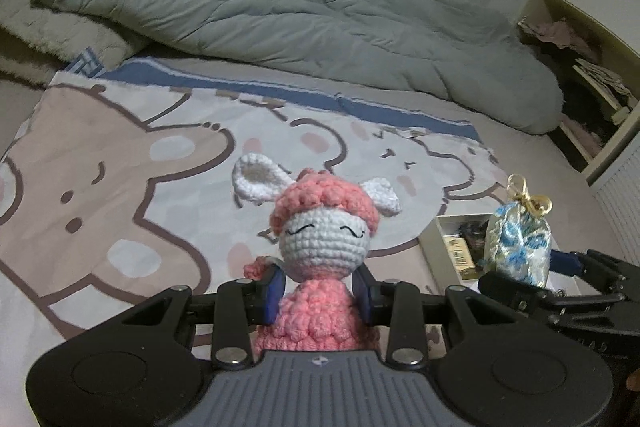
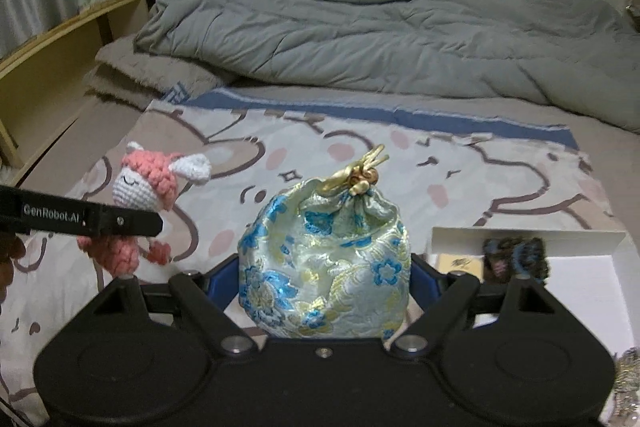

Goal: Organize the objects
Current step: 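Lift the pink doll with the left tool while the right carries the floral pouch over the box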

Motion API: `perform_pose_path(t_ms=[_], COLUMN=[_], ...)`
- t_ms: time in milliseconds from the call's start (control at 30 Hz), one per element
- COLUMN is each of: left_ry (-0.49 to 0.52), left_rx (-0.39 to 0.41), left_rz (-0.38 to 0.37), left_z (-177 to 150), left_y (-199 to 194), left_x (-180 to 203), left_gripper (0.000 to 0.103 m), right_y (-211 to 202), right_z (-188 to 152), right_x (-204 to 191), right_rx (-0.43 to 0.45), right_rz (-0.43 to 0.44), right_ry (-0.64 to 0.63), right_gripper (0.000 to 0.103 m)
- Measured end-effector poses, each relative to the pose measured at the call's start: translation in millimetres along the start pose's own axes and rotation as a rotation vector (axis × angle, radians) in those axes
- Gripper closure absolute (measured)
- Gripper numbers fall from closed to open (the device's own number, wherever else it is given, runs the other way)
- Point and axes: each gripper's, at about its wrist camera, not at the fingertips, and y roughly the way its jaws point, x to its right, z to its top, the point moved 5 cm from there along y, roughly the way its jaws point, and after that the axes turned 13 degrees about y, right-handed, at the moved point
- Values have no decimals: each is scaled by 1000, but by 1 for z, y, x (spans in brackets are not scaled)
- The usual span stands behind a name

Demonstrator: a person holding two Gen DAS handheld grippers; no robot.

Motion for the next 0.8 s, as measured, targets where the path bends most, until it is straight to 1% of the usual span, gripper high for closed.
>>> perform_pose_path(t_ms=[167,367,600,733,800], left_ry=[9,43,102,151,185], left_rx=[13,25,35,47,53], left_rz=[-36,-81,-133,-158,-174], left_z=[8,20,40,55,63], left_y=[4,14,28,37,44], left_x=[20,53,91,112,124], left_gripper=[66,65,66,66,66], right_y=[-17,-29,-41,-50,-53], right_z=[10,19,28,36,37], right_x=[13,38,81,112,127], right_rx=[33,62,99,126,137], right_rz=[-20,-55,-107,-135,-163], right_ry=[21,90,172,227,243], right_gripper=[18,18,18,18,18])
